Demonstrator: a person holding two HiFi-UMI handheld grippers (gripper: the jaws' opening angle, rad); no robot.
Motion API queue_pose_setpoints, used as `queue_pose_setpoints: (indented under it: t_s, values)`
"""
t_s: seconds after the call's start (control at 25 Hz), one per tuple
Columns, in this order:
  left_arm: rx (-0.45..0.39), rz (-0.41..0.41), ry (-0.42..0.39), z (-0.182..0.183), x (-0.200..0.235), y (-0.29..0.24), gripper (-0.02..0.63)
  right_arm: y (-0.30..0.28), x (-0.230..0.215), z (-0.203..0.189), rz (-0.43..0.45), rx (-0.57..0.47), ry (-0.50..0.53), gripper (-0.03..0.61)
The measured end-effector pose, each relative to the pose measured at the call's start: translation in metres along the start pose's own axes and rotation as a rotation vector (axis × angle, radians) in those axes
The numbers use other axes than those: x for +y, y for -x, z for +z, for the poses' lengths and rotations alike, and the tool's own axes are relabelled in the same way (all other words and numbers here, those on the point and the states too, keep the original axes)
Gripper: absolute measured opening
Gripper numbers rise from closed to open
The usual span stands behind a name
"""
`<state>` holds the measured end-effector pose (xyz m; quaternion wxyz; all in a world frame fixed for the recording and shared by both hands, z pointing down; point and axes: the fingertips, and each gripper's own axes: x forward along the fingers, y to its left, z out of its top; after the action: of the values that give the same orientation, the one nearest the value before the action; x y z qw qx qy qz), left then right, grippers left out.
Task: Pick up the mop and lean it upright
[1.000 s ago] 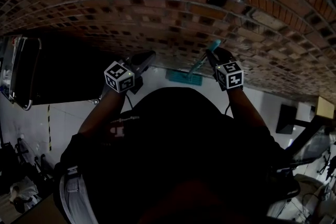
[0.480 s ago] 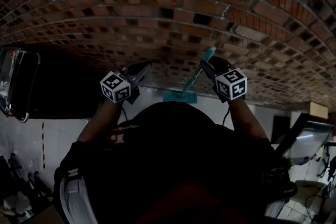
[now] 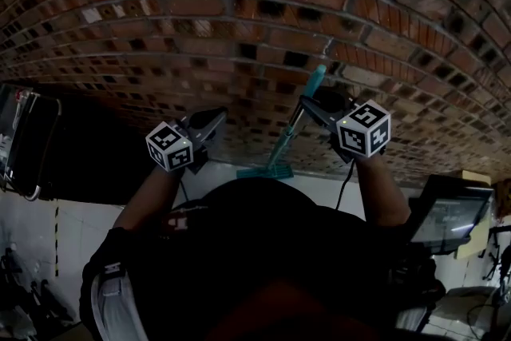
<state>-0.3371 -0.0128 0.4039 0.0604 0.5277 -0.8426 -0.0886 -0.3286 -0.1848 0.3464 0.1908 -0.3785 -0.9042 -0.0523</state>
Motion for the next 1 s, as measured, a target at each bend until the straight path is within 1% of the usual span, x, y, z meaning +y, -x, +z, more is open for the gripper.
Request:
queue_pose_setpoints:
  t_s: [0.32, 0.68, 1.0]
  values:
    - [-0.028, -0.025, -0.015, 0.023, -0.011, 0.001, 0.002, 0.020, 0.025, 0.075, 0.097, -0.044, 0.051, 0.115]
    - [-0.065, -0.044, -0.039, 0.046, -0.020, 0.004, 0.002, 0.055, 0.040, 0.156, 0.146, -0.119, 0.105, 0.115]
    - [-0.077, -0.058, -0.036, 0.053, -0.027, 0.006, 0.002, 0.076, 0.045, 0.196, 0.173, -0.161, 0.124, 0.115]
